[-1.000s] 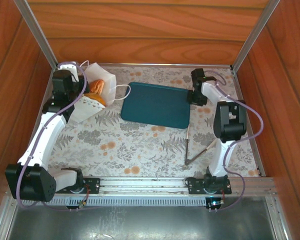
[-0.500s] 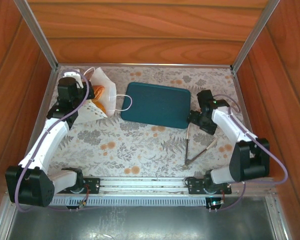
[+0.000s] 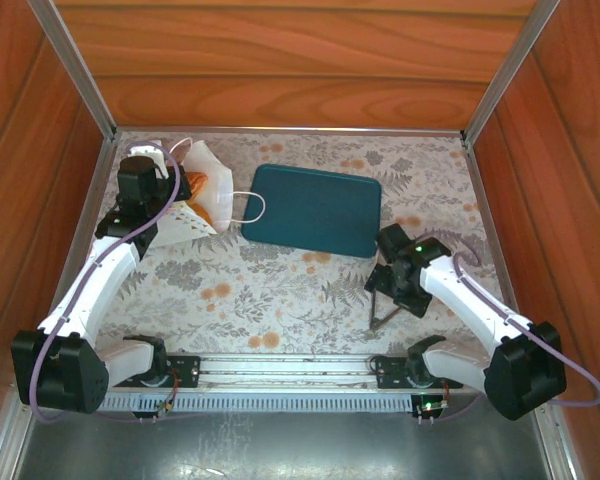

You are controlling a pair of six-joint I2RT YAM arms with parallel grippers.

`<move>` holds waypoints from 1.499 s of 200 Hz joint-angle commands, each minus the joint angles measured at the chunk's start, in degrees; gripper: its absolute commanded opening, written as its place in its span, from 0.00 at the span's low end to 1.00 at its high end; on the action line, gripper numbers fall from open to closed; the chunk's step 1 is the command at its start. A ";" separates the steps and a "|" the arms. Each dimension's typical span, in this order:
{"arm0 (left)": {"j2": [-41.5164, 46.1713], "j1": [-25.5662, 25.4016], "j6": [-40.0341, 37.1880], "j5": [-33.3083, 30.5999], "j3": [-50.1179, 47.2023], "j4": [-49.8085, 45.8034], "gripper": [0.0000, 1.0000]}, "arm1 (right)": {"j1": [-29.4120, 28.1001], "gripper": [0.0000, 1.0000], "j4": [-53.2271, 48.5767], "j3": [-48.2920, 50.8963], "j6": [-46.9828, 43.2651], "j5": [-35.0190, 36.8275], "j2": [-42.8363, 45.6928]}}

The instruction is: Take the fake bread out of the paper bag

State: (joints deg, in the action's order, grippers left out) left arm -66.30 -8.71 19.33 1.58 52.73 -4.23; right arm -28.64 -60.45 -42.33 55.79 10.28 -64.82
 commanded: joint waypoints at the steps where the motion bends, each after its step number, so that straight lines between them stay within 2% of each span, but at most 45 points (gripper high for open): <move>1: 0.19 -0.23 0.01 0.76 0.25 1.07 0.00 | -2.35 1.00 0.72 1.96 5.96 -0.11 0.37; 51: 0.32 -0.13 0.40 1.15 0.09 1.16 0.00 | -5.51 1.00 7.39 3.94 7.83 -0.12 -6.28; 150: 0.54 -0.17 0.01 0.44 1.12 1.07 0.00 | -6.03 0.98 17.54 6.82 11.48 -0.08 -15.15; 169: 0.51 -0.16 -0.08 0.21 1.36 0.79 0.00 | -6.07 0.91 18.31 6.91 12.40 0.26 -15.47; 189: 0.55 -0.17 -0.17 -0.09 1.64 0.72 0.00 | -6.05 0.62 17.07 6.68 13.80 0.35 -15.57; 197: 0.53 -0.17 -0.34 -0.14 1.74 0.63 0.00 | -6.09 0.55 15.74 6.43 14.56 0.75 -15.23; 247: 0.42 -0.09 -0.87 -0.67 2.70 0.27 0.00 | -4.67 0.54 6.39 2.82 14.33 8.69 -11.39; 300: 0.44 -0.11 -1.14 -1.30 2.84 0.20 0.00 | 3.97 0.52 12.16 0.39 -1.07 9.03 -13.46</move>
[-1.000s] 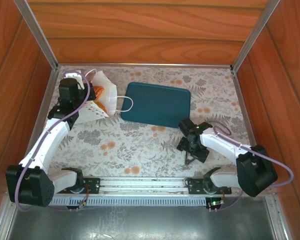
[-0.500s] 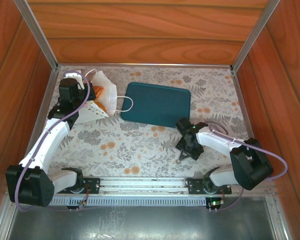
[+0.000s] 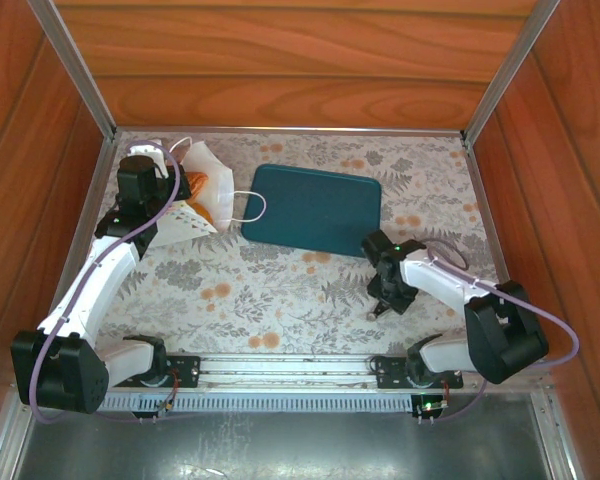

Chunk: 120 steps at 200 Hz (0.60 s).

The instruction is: Take the fake bread out of the paper bag

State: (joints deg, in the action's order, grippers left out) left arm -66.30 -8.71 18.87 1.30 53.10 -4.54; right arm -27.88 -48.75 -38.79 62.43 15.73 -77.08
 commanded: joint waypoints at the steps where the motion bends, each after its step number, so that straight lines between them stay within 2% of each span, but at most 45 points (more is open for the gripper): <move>1: 0.41 -0.18 -0.68 -0.98 2.50 0.50 0.00 | 3.33 0.52 0.44 -3.28 -7.92 3.64 -1.26; 75: 0.55 -0.09 -0.57 -1.23 2.27 0.78 0.00 | 5.93 0.28 -2.22 -8.03 -15.92 9.40 2.16; 120: 0.57 -0.06 -0.68 -1.46 2.10 0.84 0.00 | 3.23 0.25 2.64 -11.77 -23.36 8.87 5.27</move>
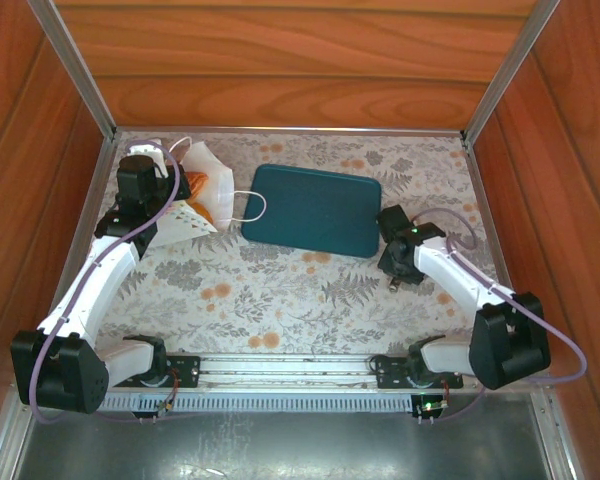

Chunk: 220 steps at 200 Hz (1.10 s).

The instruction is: Take the fake bread out of the paper bag

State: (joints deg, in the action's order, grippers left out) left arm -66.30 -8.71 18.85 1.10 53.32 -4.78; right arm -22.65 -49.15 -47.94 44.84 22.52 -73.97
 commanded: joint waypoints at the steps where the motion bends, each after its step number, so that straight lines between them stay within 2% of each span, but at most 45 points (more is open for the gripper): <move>1: 0.61 -0.11 -0.66 -1.27 1.88 1.08 0.00 | -2.11 0.25 3.15 -2.69 -5.79 2.08 2.12; 37: 1.09 -0.05 -0.60 -1.54 1.28 1.42 0.00 | -4.68 0.21 5.35 -6.38 -7.77 3.75 -0.61; 80: 1.26 -0.06 -0.90 -2.00 1.38 1.15 0.00 | -9.51 0.21 14.27 -7.69 -12.62 1.18 -3.30; 119: 1.09 0.00 -0.92 -1.84 1.56 1.08 0.00 | -10.99 0.27 20.36 -6.86 -14.43 -3.10 -8.69; 160: 0.94 -0.08 -0.91 -1.63 1.88 1.15 0.00 | -10.96 0.35 20.67 -6.71 -12.40 -7.14 -15.18; 220: 0.85 -0.07 -0.93 -1.54 1.95 1.26 0.00 | -10.93 0.46 19.91 -7.79 -11.24 -5.00 -20.78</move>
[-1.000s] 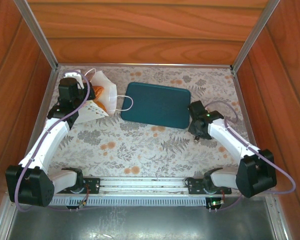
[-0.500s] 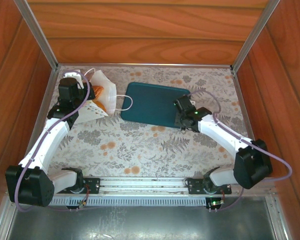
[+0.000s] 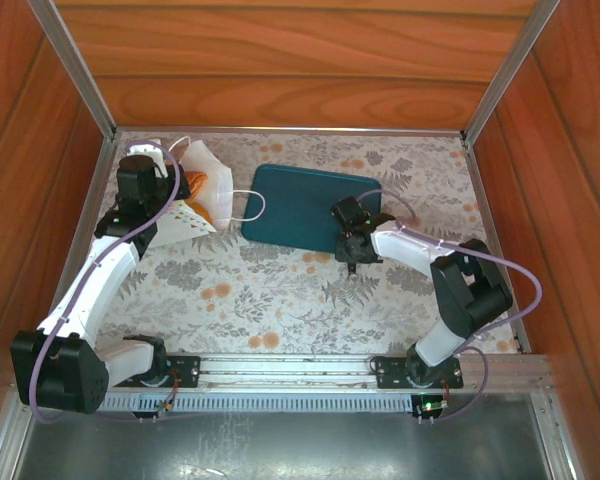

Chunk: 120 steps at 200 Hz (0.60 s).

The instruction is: Take the fake bread out of the paper bag

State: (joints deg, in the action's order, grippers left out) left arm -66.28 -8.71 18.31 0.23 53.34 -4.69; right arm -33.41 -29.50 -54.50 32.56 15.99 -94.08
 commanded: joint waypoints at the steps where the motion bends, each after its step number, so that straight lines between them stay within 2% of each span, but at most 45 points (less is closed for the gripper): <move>1: 0.82 -0.03 -0.38 -0.67 1.89 1.22 0.00 | -0.17 0.46 0.29 -1.23 1.08 1.61 -0.67; 38: 0.72 -0.05 -0.47 -0.49 2.11 0.93 0.00 | -0.20 0.57 2.48 -1.47 1.45 2.73 -4.88; 98: 0.48 -0.04 -0.74 -0.41 2.64 0.14 0.00 | -0.19 0.79 4.80 -1.56 2.77 5.34 -6.08; 120: 0.42 -0.03 -0.70 -0.27 2.88 0.26 0.00 | -0.12 0.84 4.37 -2.51 2.94 6.05 -7.31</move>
State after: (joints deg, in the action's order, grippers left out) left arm -66.30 -8.71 17.82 0.21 53.95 -5.32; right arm -33.41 -24.51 -55.99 34.63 19.51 -99.46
